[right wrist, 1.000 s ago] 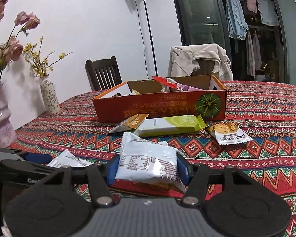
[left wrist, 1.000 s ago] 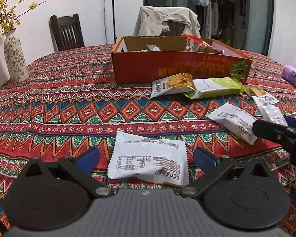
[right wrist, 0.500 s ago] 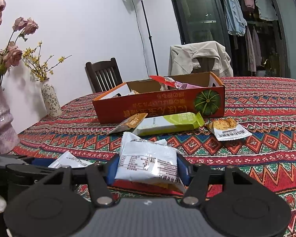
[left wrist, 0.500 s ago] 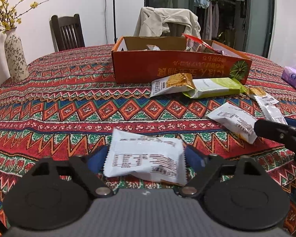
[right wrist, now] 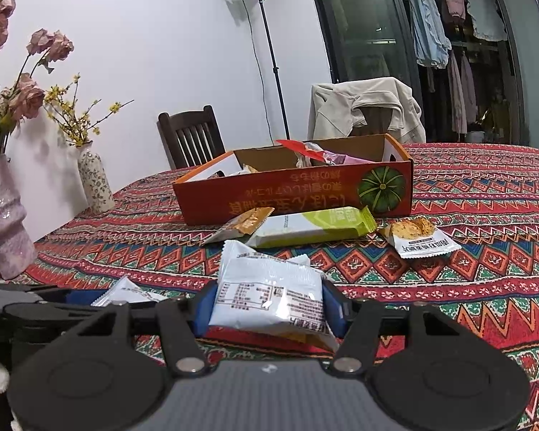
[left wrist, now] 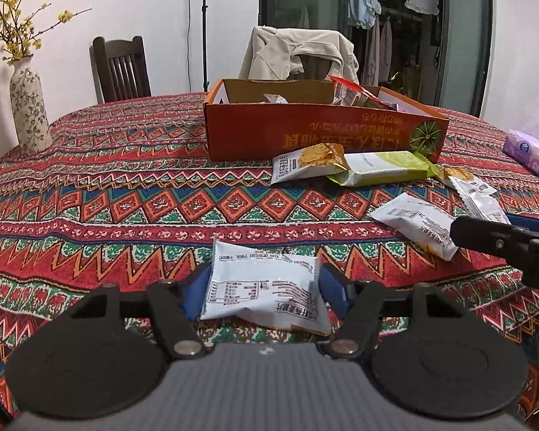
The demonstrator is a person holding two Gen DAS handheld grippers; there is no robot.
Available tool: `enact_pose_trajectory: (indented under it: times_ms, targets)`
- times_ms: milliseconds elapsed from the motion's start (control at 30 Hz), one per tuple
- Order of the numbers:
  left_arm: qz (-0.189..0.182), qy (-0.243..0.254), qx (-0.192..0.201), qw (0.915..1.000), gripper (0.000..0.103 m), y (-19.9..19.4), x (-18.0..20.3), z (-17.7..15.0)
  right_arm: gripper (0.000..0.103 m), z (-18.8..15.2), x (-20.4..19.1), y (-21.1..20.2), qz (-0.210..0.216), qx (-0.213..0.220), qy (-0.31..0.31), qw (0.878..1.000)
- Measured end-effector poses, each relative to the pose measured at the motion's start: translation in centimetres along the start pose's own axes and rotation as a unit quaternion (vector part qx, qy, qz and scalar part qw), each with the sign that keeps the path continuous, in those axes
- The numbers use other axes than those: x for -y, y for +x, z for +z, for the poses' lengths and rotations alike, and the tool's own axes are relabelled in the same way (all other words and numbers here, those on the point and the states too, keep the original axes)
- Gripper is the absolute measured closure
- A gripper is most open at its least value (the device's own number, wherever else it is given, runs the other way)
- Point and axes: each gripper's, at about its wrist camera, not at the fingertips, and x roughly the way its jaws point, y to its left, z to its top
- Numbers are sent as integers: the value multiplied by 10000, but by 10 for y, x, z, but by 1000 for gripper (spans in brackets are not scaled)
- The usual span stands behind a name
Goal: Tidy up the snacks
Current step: 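Grasp another white wrapped packet with the left tool while the right tool holds its packet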
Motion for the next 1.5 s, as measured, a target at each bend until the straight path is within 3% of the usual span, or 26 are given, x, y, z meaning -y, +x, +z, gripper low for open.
enact_pose_trajectory:
  times_ms: [67,467,567,633,733,800,933,1033,1233,1367,1500]
  targets:
    - [-31,18,64,10000,51,-2,0,-1,43,0,-2,0,-7,-6,-12,10000]
    - [-200,-26,307,9993,58,-16,-7,1,43,0,-6,2,-54,-27,-63,10000]
    - [-219,-36,373,9991,63,-19,-8,2,43,0,-7,2,-60,-30,-65,10000]
    - [-222,-41,427,9988,71,-21,-9,4,43,0,-7,2,-59,-29,-70,10000]
    - [-203,-51,412,9989,71,-20,-11,5,43,1,-7,3,-63,-36,-73,9999]
    - [-154,-127,325,9993,67,-16,-13,6,43,0,-7,3,-64,-40,-76,9999]
    - [-223,-196,268,9992,32,-13,-13,4,43,0,-7,4,-76,-42,-78,9999]
    - [-369,-73,311,9988,21,-16,-5,4,43,-1,-6,4,-85,-46,-65,9999]
    - [-349,174,-104,9992,21,2,12,2,43,-2,-3,4,-83,-56,-30,9999]
    - [-269,234,-184,9992,21,7,17,2,43,-2,-1,4,-67,-60,-1,10000]
    - [-241,223,-168,9993,32,6,14,2,43,-2,1,4,-39,-55,21,10000]
